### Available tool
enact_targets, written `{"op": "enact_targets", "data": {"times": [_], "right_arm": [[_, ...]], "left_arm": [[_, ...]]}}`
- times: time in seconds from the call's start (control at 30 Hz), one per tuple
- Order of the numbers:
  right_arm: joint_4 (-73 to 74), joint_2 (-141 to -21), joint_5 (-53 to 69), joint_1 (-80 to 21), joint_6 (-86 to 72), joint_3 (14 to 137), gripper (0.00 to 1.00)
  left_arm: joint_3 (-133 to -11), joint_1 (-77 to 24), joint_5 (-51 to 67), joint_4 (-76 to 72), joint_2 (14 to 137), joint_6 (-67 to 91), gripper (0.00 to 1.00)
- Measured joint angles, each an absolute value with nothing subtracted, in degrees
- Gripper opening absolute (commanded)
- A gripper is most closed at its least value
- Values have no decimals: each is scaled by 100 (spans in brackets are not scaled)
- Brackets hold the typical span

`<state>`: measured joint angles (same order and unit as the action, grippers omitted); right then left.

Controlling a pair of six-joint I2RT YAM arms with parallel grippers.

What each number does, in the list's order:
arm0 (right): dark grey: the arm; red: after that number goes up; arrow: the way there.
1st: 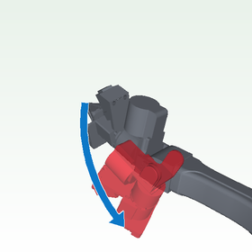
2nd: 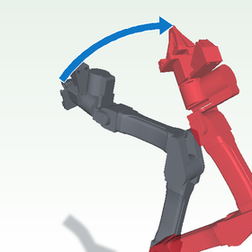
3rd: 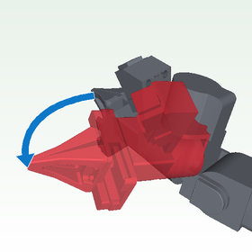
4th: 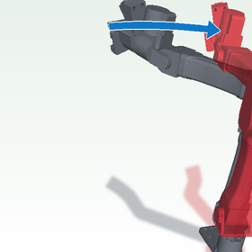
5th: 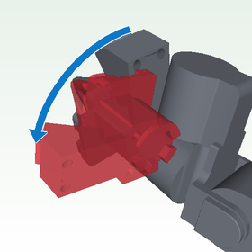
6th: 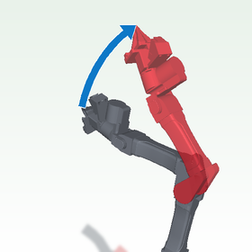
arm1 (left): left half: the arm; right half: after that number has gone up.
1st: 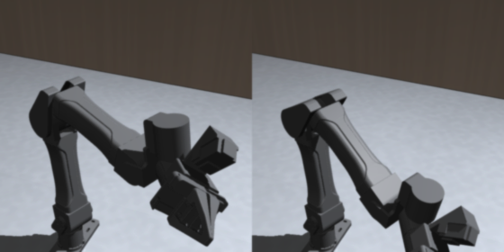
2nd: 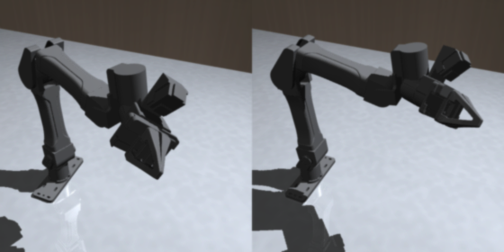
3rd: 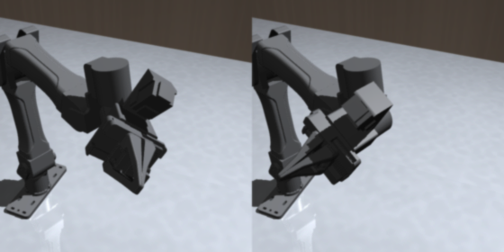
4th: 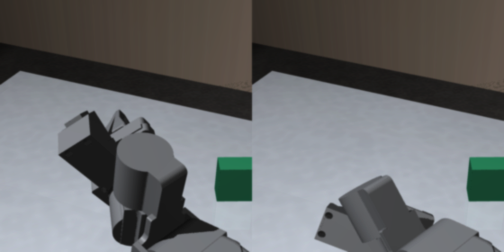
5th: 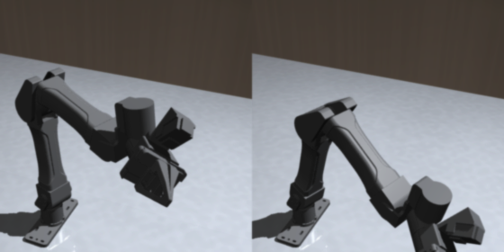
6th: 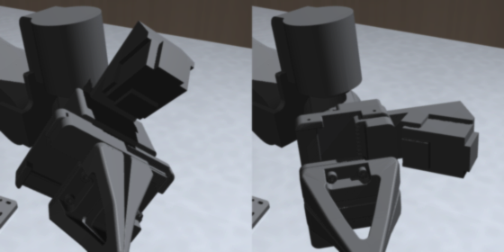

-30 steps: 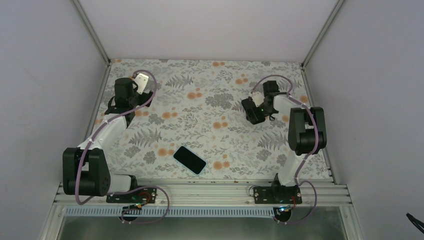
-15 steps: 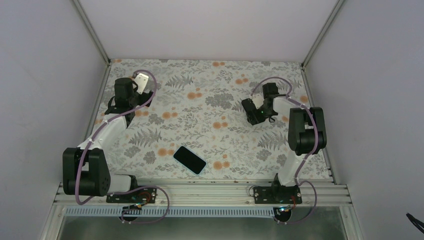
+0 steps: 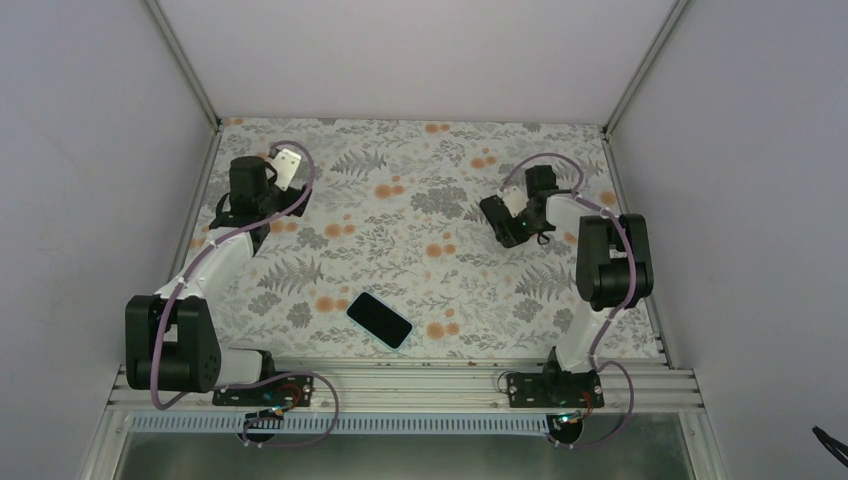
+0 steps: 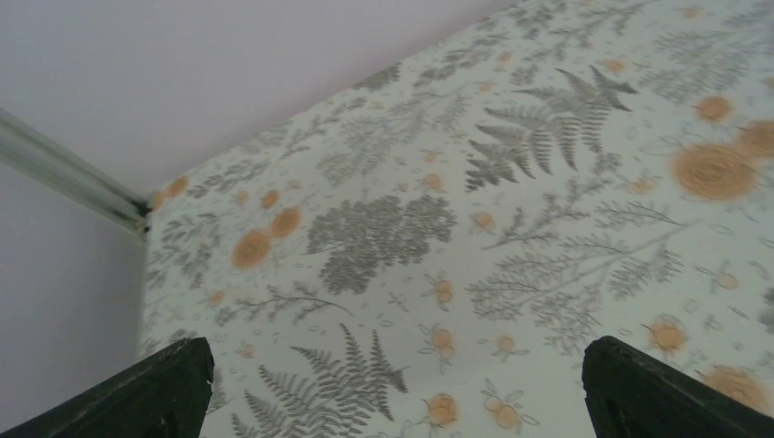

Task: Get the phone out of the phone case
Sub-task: Pick up the phone at the center of the board.

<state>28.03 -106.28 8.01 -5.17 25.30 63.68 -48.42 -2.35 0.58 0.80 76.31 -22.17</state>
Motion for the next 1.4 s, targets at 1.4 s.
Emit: {"op": "enact_targets", "data": {"times": [1.4], "right_arm": [[3435,-9223,674,-3363,2578,6731,35]], "left_arm": [[-12114,-1811,5658,7253,13216,-2510,100]]}}
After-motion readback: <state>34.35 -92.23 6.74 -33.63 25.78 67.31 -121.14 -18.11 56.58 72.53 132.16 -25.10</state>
